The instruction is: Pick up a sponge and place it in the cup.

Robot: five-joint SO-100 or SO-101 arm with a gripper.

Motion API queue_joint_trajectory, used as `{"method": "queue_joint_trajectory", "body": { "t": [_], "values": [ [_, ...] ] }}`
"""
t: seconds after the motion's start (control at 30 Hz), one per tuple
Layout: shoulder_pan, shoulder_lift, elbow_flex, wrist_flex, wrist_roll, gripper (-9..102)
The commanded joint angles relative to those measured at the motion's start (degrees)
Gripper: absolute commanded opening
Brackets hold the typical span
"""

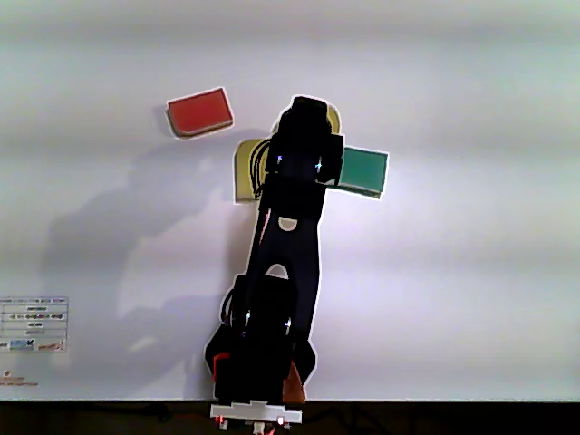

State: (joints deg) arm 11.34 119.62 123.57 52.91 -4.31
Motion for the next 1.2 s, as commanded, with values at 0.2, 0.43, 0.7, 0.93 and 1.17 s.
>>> {"method": "queue_joint_trajectory", "body": {
  "t": [0.2, 0.43, 0.7, 0.93, 1.17],
  "values": [
    [0.26, 1.41, -0.53, 0.97, -5.36, 43],
    [-0.62, 1.14, -3.78, 1.49, -5.89, 45],
    [-2.81, 0.26, -12.57, 7.29, -1.58, 28],
    [-3.78, 9.14, -8.53, 7.82, 2.11, 0],
    [-6.24, 31.20, 13.97, 7.65, 6.94, 0]
  ]
}}
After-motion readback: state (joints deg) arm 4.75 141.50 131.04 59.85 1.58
